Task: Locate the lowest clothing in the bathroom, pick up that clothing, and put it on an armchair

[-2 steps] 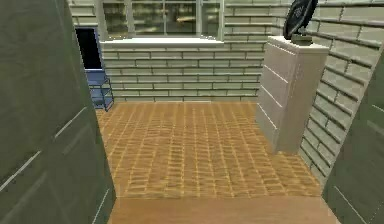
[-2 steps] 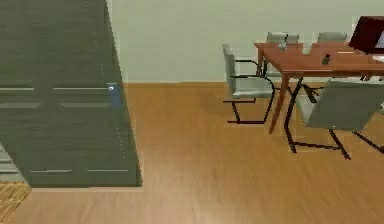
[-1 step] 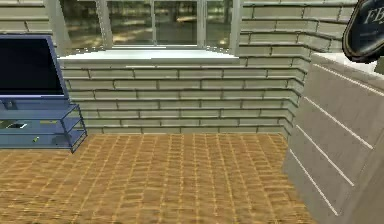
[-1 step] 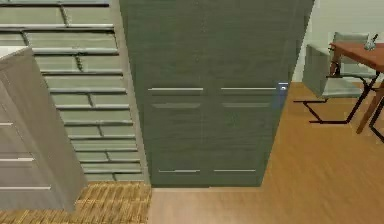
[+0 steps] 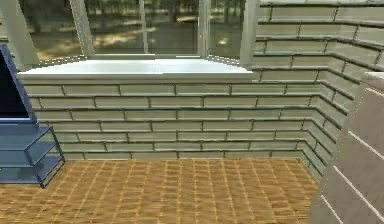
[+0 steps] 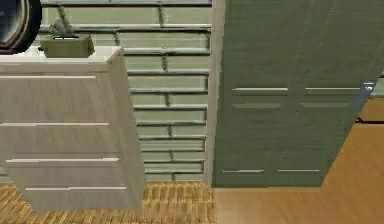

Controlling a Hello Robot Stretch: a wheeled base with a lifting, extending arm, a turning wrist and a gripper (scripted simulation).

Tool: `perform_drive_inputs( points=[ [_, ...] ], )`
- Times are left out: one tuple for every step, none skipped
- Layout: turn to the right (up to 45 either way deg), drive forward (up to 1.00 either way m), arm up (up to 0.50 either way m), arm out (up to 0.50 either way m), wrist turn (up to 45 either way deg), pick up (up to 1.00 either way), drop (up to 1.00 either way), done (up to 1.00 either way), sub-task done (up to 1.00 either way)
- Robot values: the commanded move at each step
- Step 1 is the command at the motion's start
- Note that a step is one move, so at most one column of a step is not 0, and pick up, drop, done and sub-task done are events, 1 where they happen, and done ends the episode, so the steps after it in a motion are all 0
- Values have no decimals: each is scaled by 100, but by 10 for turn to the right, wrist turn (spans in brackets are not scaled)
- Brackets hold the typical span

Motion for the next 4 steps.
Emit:
perform_drive_inputs(
  points=[
    [-420, 0, 0, 0, 0, 0, 0, 0, 0],
    [0, 45, 0, 0, 0, 0, 0, 0, 0],
    [-360, 0, 0, 0, 0, 0, 0, 0, 0],
    [-30, 0, 0, 0, 0, 0, 0, 0, 0]
  ],
)
